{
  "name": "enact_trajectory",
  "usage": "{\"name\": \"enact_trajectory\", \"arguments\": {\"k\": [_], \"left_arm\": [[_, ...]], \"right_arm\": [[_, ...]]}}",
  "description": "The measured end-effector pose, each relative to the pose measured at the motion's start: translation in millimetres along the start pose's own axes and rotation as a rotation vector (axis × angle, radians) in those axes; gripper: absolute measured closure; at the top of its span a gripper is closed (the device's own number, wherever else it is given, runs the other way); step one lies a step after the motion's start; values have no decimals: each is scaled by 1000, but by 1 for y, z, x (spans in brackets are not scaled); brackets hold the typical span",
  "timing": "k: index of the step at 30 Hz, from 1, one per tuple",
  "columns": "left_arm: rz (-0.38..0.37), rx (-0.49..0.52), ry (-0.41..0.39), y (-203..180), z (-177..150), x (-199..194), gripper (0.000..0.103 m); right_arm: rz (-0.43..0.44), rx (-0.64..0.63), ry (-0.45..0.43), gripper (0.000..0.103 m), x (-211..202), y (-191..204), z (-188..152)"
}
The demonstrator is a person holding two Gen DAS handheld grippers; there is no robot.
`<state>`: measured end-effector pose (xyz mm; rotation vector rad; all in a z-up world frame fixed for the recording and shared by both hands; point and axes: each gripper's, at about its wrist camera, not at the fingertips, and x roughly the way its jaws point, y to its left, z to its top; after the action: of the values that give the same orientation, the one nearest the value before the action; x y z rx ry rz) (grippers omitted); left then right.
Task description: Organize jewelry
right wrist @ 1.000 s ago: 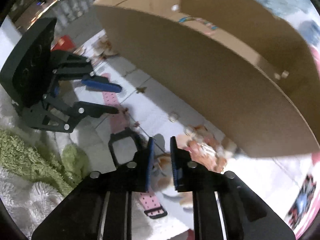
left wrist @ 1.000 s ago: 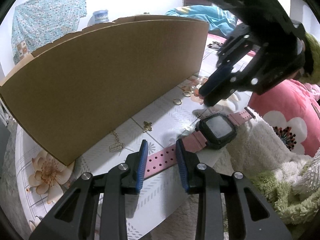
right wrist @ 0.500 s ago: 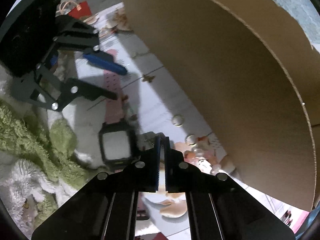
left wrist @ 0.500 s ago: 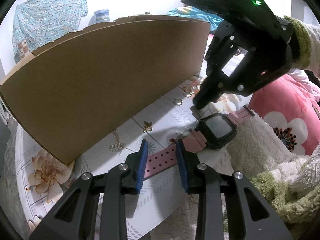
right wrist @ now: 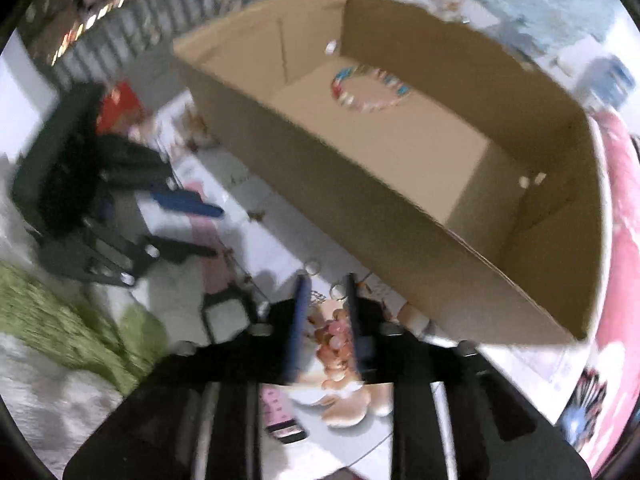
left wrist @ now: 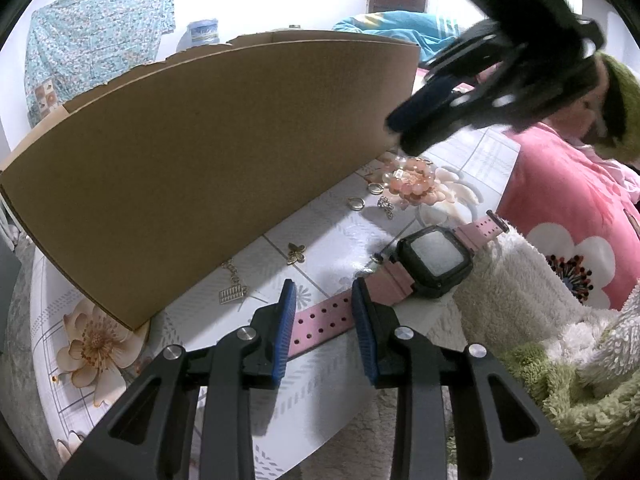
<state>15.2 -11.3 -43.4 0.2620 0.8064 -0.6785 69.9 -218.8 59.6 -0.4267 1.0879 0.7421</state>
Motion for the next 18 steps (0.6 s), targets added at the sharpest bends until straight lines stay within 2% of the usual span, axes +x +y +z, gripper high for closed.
{"name": "enact_trajectory", "arguments": {"k": [4, 7, 11, 16, 18], "left_arm": [[0, -2, -1, 0, 0, 0, 75], [-5, -4, -3, 1, 0, 0, 75], [-8, -2, 8, 3, 3, 1, 75], [-15, 4, 18, 5, 7, 1, 75], [-11, 7, 25, 4, 8, 1, 75]], "right_arm": [[6, 66, -22, 52, -7, 22, -26], [-37, 64, -23, 50, 4, 53, -36], [-103, 39, -41, 50, 16, 69, -46], [-186, 11, -22, 50, 41, 74, -50], [-217, -27, -24, 54, 47, 78, -51]]}}
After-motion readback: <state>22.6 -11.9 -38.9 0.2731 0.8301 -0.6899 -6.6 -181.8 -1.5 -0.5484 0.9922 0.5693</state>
